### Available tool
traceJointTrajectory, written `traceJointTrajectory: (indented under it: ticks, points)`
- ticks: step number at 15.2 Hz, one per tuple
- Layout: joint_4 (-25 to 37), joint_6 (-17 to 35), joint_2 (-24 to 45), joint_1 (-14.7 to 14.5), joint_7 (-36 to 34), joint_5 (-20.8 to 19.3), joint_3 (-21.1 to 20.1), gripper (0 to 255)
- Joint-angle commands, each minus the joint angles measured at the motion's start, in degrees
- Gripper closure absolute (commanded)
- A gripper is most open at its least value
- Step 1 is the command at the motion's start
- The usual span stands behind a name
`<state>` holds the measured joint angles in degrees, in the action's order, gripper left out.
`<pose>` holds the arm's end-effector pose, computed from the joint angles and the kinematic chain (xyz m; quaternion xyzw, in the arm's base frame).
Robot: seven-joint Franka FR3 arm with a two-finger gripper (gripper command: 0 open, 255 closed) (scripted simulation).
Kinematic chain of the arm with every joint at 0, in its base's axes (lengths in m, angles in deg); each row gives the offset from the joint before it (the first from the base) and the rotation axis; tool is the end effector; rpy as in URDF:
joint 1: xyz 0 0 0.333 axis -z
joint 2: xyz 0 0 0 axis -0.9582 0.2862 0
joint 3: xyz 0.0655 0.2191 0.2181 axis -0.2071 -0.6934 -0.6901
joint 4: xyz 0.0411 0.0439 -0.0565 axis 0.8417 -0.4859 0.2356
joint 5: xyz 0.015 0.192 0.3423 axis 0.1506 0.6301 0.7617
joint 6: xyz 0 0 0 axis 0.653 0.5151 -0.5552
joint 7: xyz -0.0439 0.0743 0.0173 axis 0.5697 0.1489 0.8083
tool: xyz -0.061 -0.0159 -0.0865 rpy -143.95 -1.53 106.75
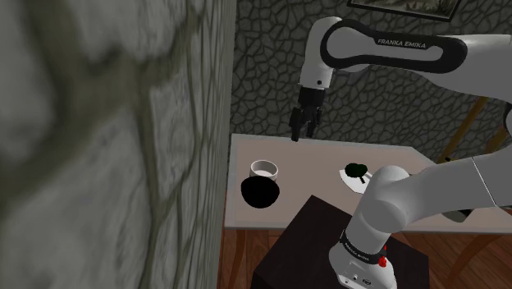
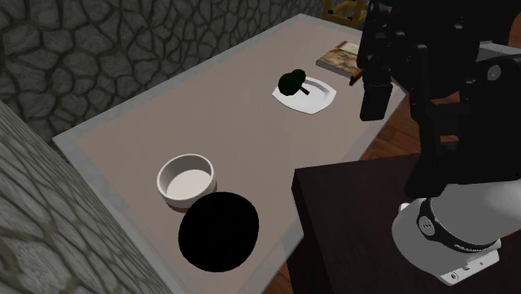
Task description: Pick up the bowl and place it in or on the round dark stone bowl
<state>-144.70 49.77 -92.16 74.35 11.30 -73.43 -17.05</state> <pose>0.2959 -0.0044 0.5640 -0.9939 0.0679 0.0496 0.0707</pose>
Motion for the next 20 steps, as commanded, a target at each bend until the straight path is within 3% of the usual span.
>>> traceJointTrajectory:
  ticks: [1, 11, 20]
  points:
    - [0.00, 0.00, 0.00, 0.00, 0.00, 0.00, 0.00, 0]
    - [-5.51, 18.73, 13.64, 1.67, 7.12, -3.89, 3.96, 0]
    - [-3.49, 34.60, 31.62, 2.56, 13.20, -4.97, 7.55, 0]
